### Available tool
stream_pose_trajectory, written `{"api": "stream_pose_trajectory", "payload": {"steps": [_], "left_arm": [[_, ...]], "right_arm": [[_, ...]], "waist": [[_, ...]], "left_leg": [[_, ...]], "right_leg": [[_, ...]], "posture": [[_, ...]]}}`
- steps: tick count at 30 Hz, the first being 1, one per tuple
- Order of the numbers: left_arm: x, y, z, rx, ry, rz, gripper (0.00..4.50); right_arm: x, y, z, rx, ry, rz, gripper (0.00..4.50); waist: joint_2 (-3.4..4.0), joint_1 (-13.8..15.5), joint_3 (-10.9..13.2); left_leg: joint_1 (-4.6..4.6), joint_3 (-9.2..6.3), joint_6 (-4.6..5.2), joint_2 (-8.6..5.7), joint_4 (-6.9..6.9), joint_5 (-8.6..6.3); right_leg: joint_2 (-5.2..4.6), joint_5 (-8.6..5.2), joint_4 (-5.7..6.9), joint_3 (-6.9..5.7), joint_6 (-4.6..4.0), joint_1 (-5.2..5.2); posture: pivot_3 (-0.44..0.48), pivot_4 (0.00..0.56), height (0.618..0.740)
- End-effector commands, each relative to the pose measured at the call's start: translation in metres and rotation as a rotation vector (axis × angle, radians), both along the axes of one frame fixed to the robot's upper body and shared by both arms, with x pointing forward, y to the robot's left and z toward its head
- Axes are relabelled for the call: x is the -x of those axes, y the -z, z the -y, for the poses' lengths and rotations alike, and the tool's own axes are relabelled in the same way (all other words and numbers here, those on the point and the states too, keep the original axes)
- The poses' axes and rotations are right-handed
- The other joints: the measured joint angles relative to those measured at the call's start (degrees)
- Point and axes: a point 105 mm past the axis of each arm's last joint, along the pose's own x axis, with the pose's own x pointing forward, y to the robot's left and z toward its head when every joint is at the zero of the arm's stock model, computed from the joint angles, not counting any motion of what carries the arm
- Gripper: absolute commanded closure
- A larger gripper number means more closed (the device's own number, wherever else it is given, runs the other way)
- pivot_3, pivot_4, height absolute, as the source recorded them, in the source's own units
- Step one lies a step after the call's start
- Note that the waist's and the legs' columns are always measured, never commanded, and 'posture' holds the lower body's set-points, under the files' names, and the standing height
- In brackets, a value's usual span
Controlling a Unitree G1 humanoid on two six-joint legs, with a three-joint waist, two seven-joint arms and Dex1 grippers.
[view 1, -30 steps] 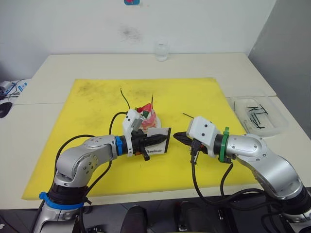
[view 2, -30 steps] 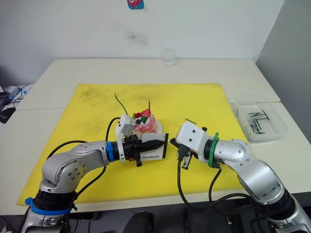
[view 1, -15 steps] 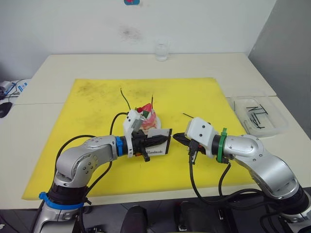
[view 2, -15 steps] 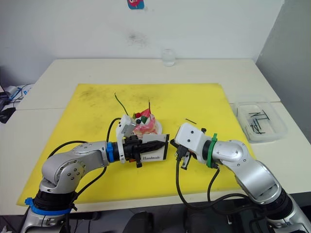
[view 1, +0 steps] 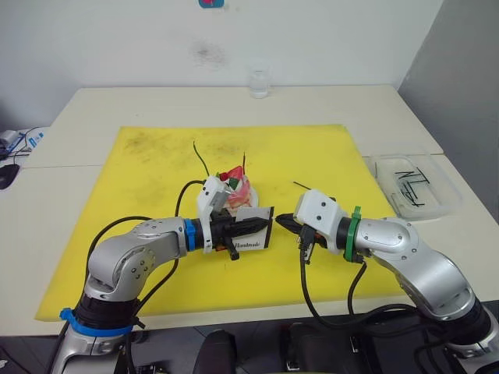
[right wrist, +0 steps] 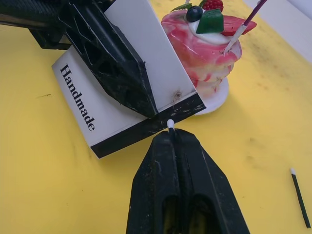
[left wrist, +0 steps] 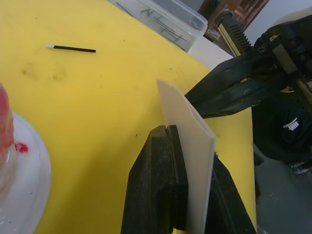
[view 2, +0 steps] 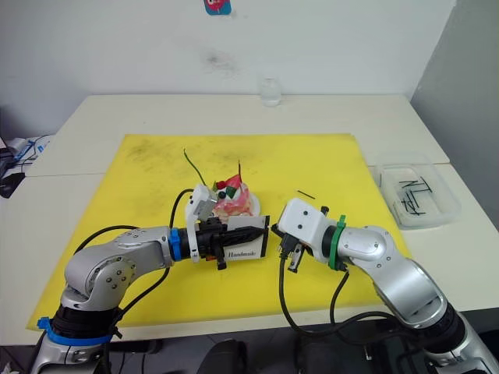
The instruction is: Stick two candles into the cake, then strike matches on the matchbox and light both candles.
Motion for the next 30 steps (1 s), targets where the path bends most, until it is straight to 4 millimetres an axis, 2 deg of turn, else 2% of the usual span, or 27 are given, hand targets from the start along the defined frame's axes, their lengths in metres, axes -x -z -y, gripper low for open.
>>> {"api": "stream_pose_trajectory", "payload": {"steps": [1, 5, 9, 14, 22, 25, 30], "left_arm": [[0.021, -0.004, 0.018, 0.019, 0.13, 0.004, 4.5], [0.023, 0.003, 0.007, -0.011, 0.103, -0.025, 4.5], [0.023, 0.009, -0.005, -0.04, 0.062, -0.035, 4.5], [0.022, 0.009, -0.013, -0.052, 0.029, -0.031, 4.5], [0.02, 0.008, -0.024, -0.051, -0.022, -0.022, 4.5], [0.021, 0.01, -0.032, -0.059, -0.045, -0.03, 4.5], [0.023, 0.012, -0.044, -0.075, -0.085, -0.037, 4.5]], "right_arm": [[-0.007, -0.031, -0.005, -0.088, 0.026, 0.125, 4.47], [-0.024, -0.065, 0.02, -0.162, 0.168, 0.246, 4.47], [-0.026, -0.072, 0.033, -0.161, 0.206, 0.262, 4.47], [-0.02, -0.072, 0.029, -0.162, 0.185, 0.244, 4.47], [-0.019, -0.084, 0.006, -0.186, 0.096, 0.258, 4.47], [-0.02, -0.095, -0.015, -0.207, 0.038, 0.278, 4.47], [-0.033, -0.113, -0.054, -0.233, -0.027, 0.307, 4.47]], "waist": [[0.0, 0.0, 0.0], [0.04, -0.09, 0.02], [-0.03, 0.07, -0.01], [-0.01, 0.05, -0.01], [-0.01, -0.11, -0.01], [0.0, -0.23, 0.0], [0.0, -0.16, 0.0]], "left_leg": [[0.0, 0.0, 0.0, 0.0, 0.0, 0.0], [0.0, 0.06, 0.0, -0.01, 0.0, 0.0], [-0.02, 0.05, 0.0, -0.01, -0.01, 0.0], [-0.01, 0.03, 0.0, 0.01, -0.04, 0.0], [-0.02, 0.03, 0.0, 0.02, -0.04, 0.0], [-0.02, 0.05, 0.0, 0.03, -0.04, 0.0], [-0.02, 0.03, 0.0, 0.05, -0.04, 0.0]], "right_leg": [[0.0, 0.0, 0.0, 0.0, 0.0, 0.0], [0.0, 0.0, 0.02, 0.09, 0.0, -0.03], [-0.04, 0.0, -0.03, 0.04, 0.0, -0.03], [-0.03, -0.01, 0.01, 0.02, -0.02, -0.05], [-0.03, -0.01, 0.01, 0.03, -0.02, -0.06], [-0.02, -0.01, 0.02, 0.06, -0.02, -0.1], [-0.01, 0.0, 0.06, 0.04, -0.03, -0.13]], "posture": [[0.0, 0.15, 0.735], [0.0, 0.15, 0.735], [0.0, 0.15, 0.735], [0.0, 0.15, 0.735], [0.0, 0.15, 0.735], [0.0, 0.15, 0.735], [0.0, 0.15, 0.735]]}}
